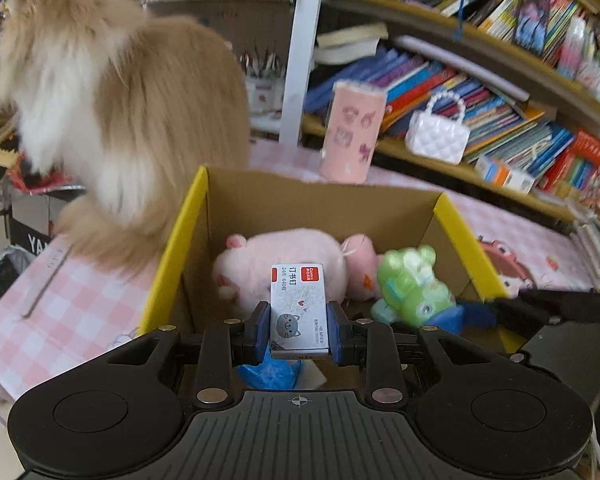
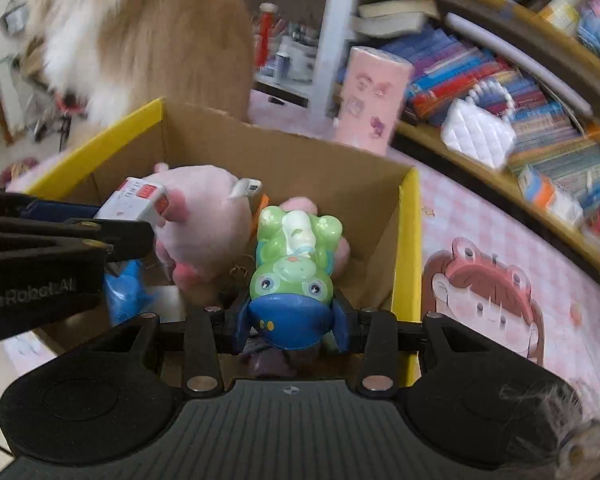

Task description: Organize objects

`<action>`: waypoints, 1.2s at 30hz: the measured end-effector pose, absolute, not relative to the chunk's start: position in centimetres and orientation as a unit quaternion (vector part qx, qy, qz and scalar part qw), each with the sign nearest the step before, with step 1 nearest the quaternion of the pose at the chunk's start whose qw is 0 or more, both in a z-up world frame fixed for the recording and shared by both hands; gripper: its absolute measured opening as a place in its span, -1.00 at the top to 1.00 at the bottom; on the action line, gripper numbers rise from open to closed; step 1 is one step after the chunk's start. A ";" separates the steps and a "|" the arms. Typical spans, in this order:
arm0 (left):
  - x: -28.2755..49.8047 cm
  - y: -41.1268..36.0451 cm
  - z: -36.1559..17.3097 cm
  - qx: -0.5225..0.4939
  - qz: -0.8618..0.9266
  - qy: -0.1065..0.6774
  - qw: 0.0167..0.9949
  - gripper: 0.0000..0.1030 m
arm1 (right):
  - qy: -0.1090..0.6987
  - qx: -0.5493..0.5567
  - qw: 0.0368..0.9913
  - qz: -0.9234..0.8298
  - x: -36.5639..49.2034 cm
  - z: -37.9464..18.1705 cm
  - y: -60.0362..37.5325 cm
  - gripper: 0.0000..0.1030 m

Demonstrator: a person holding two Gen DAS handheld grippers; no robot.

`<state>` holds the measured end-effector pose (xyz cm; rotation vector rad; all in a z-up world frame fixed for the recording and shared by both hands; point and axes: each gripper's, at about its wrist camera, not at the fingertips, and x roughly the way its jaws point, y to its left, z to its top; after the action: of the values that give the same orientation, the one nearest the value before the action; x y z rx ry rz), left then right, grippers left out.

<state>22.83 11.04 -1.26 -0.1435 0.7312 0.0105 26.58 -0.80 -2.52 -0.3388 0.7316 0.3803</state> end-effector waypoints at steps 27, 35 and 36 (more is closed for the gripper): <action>15.4 9.0 4.6 -0.060 0.012 0.249 0.967 -0.81 | 0.267 -0.103 0.947 0.148 19.8 3.0 -5.3 -0.20; 10.6 8.4 4.6 -0.050 0.040 0.242 0.968 -0.86 | 0.243 -0.077 0.966 0.047 12.9 3.1 -7.8 -0.20; 10.1 8.3 4.3 -0.049 0.037 0.245 0.968 -0.86 | 0.239 -0.075 0.967 0.033 12.1 2.9 -8.0 -0.20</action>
<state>10.11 8.31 4.34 -0.0996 0.4955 0.0748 12.08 -8.05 2.90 -0.1514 0.4841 0.0676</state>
